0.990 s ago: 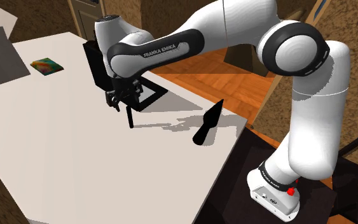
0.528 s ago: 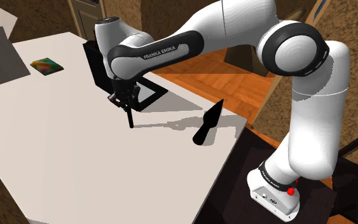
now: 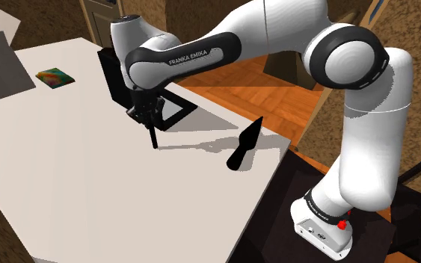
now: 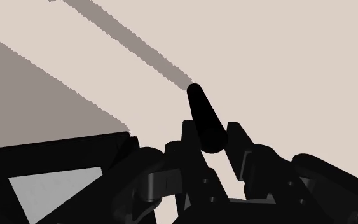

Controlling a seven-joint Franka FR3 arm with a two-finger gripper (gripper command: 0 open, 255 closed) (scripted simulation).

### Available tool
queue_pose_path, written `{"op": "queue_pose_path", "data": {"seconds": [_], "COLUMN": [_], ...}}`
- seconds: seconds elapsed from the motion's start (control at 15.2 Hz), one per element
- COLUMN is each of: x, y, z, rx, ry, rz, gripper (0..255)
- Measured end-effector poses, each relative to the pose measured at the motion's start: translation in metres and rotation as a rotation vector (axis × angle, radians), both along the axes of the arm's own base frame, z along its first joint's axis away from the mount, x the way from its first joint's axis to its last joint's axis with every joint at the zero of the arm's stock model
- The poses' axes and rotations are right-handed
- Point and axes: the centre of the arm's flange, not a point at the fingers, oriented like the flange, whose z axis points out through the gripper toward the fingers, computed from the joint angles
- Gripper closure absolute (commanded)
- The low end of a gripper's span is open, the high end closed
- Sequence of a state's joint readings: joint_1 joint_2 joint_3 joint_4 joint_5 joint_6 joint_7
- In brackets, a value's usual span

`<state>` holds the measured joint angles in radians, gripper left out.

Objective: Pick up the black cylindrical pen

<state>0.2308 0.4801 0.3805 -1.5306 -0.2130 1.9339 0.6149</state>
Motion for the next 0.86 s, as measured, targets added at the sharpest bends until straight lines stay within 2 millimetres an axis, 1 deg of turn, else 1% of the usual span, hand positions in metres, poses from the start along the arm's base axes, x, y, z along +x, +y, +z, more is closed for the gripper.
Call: {"op": "queue_pose_path", "data": {"seconds": [0.86], "x": [0.001], "y": [0.000], "z": [0.065], "rx": [0.000], "ry": [0.000], "rz": [0.000], "gripper": [255]}}
